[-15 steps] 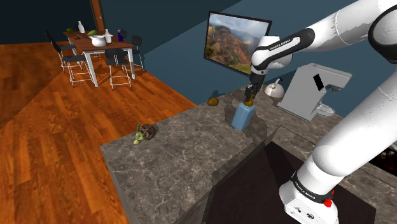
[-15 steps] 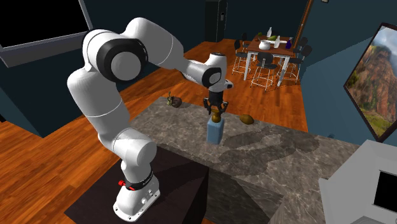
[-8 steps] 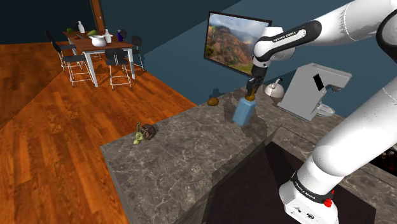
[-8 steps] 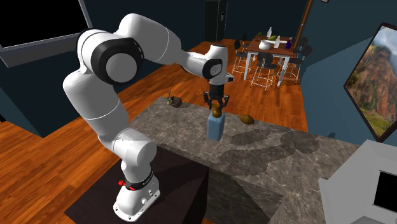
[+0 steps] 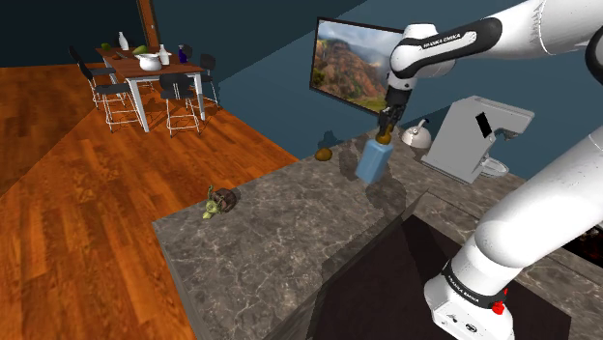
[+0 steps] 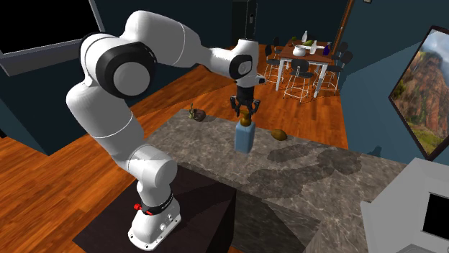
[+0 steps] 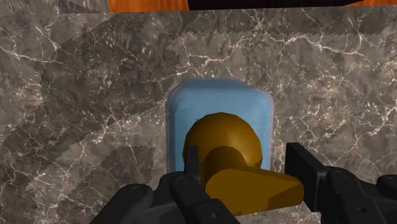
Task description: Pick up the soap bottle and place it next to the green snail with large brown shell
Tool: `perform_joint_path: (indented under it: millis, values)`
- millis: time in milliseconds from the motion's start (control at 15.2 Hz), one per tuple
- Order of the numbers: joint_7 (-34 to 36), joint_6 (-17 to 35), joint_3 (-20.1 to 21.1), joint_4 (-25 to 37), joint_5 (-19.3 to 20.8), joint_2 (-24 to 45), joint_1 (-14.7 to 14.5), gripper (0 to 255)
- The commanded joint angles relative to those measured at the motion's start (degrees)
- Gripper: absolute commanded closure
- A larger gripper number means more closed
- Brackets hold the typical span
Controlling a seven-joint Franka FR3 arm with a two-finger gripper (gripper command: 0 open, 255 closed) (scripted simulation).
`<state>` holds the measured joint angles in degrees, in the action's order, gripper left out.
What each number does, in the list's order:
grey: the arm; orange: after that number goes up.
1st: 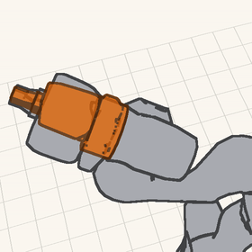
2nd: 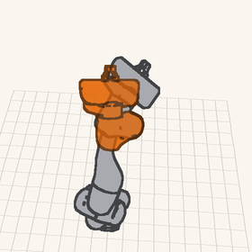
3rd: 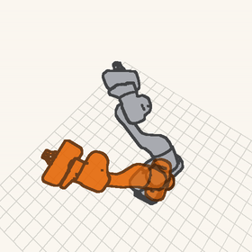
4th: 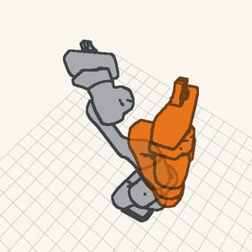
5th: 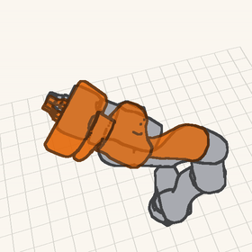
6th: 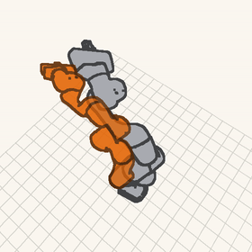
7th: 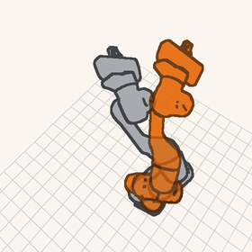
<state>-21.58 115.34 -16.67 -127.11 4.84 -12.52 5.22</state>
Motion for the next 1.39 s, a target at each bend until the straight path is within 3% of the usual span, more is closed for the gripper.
perform_joint_path:
  millis: [0,1320]
  values:
    - [0.02,-1.60,0.10,1.25,0.03,-0.37,-0.02,255]
    - [-0.12,-17.06,0.86,15.51,-0.17,-1.60,-0.34,255]
